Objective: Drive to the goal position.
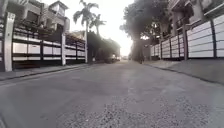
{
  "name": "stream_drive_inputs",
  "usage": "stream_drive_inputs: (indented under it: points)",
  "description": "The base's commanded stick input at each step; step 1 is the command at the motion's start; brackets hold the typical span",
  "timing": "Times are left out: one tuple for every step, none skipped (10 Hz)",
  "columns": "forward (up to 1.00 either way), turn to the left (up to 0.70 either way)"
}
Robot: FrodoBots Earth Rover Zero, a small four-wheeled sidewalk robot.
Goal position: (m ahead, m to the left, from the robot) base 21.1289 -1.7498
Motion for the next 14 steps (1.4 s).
stream_drive_inputs:
  points:
    - [0.68,0.00]
    - [0.68,0.00]
    - [0.68,0.00]
    - [0.67,0.00]
    - [0.67,-0.05]
    - [0.67,-0.14]
    - [0.67,-0.34]
    - [0.67,-0.34]
    - [0.67,-0.24]
    - [0.66,0.00]
    - [0.64,0.00]
    - [0.54,0.00]
    - [0.45,0.00]
    - [0.44,0.00]
